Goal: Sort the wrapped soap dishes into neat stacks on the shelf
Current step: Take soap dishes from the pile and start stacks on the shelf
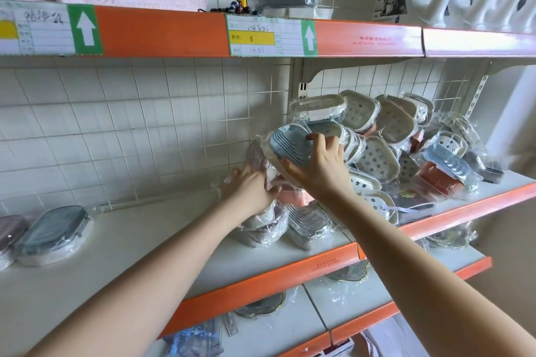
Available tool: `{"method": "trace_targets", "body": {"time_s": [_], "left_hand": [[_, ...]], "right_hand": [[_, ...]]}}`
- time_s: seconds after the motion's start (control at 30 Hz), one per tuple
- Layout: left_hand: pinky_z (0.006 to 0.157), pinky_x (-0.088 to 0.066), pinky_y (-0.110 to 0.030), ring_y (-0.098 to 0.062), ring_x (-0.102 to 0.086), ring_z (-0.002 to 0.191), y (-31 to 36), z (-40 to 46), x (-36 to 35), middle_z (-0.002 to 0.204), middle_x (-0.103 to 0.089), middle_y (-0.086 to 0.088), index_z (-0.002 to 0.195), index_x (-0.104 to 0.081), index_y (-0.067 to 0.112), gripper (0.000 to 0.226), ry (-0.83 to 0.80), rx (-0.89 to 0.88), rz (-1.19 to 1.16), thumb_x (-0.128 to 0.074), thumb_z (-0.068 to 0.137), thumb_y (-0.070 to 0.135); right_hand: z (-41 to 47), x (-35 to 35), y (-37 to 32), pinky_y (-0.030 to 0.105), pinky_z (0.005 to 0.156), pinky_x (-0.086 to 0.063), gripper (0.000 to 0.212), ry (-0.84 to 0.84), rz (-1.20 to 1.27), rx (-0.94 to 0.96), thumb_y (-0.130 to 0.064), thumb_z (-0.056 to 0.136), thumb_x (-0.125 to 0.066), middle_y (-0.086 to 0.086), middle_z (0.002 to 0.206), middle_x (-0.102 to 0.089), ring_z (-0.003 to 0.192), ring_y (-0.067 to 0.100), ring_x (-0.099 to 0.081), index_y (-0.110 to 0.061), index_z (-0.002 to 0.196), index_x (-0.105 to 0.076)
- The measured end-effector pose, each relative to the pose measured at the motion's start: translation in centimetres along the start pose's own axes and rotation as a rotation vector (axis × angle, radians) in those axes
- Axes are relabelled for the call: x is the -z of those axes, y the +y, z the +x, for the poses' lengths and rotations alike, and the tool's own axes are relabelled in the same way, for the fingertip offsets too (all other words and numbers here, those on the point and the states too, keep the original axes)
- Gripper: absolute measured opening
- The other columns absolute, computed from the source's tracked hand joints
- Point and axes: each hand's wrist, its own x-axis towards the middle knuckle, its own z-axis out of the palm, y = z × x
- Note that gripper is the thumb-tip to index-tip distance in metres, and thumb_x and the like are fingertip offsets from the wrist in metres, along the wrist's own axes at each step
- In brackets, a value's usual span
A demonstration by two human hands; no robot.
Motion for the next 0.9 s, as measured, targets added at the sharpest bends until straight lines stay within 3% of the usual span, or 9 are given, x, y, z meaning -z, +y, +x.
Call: {"method": "trace_targets", "body": {"time_s": [0.1,0.27,0.4,0.67,0.83,0.9], "left_hand": [[0.095,-0.039,-0.054,-0.034,-0.030,0.127,-0.6,0.2,-1.4,0.132,-0.036,-0.013,0.127,-0.038,0.015,0.073,0.091,0.139,-0.022,-0.049,0.079,0.069],[0.096,-0.036,-0.052,-0.044,-0.031,0.128,-0.8,0.2,-1.8,0.139,-0.029,-0.017,0.136,-0.024,0.022,0.079,0.045,0.285,-0.067,-0.052,0.077,0.066],[0.095,-0.039,-0.046,-0.043,-0.039,0.123,-1.5,0.2,-1.1,0.134,-0.036,-0.017,0.133,-0.030,0.020,0.075,0.047,0.280,-0.160,-0.059,0.075,0.058],[0.088,-0.040,-0.041,-0.036,-0.041,0.117,-4.7,-1.1,0.7,0.128,-0.041,-0.011,0.126,-0.041,0.012,0.068,0.274,0.332,-0.170,-0.057,0.076,0.056],[0.086,-0.040,-0.042,-0.036,-0.041,0.115,-8.7,-2.8,1.4,0.126,-0.040,-0.010,0.125,-0.040,0.009,0.070,0.302,0.428,-0.117,-0.057,0.076,0.057],[0.086,-0.040,-0.042,-0.036,-0.041,0.114,-10.6,-3.9,1.7,0.125,-0.040,-0.010,0.125,-0.041,0.009,0.069,0.305,0.465,-0.094,-0.056,0.077,0.057]], "right_hand": [[0.0,-0.4,-0.4,0.045,0.090,-0.044,0.089,0.022,-0.001,0.001,-0.070,0.064,-0.050,0.016,0.115,-0.043,0.114,0.038,-0.042,-0.008,0.127,-0.043],[0.0,-0.9,-1.1,0.046,0.092,-0.042,0.089,0.017,0.022,0.013,-0.069,0.065,-0.049,0.018,0.114,-0.042,0.110,0.041,-0.044,-0.006,0.128,-0.043],[0.0,-1.7,-1.6,0.046,0.093,-0.041,0.086,0.025,0.044,0.031,-0.068,0.066,-0.051,0.018,0.113,-0.042,0.109,0.042,-0.045,-0.007,0.126,-0.043],[0.0,-3.6,-3.6,0.044,0.093,-0.039,0.099,0.040,0.117,0.070,-0.084,0.059,-0.036,0.015,0.116,-0.043,0.112,0.038,-0.042,-0.009,0.123,-0.045],[-0.4,-6.2,-5.8,0.047,0.092,-0.041,0.083,-0.025,0.159,0.123,-0.070,0.071,-0.056,0.017,0.118,-0.044,0.111,0.039,-0.042,-0.008,0.124,-0.045],[-0.8,-7.4,-6.9,0.047,0.095,-0.040,0.080,-0.064,0.189,0.126,-0.068,0.072,-0.055,0.017,0.118,-0.043,0.112,0.039,-0.042,-0.008,0.124,-0.045]]}}
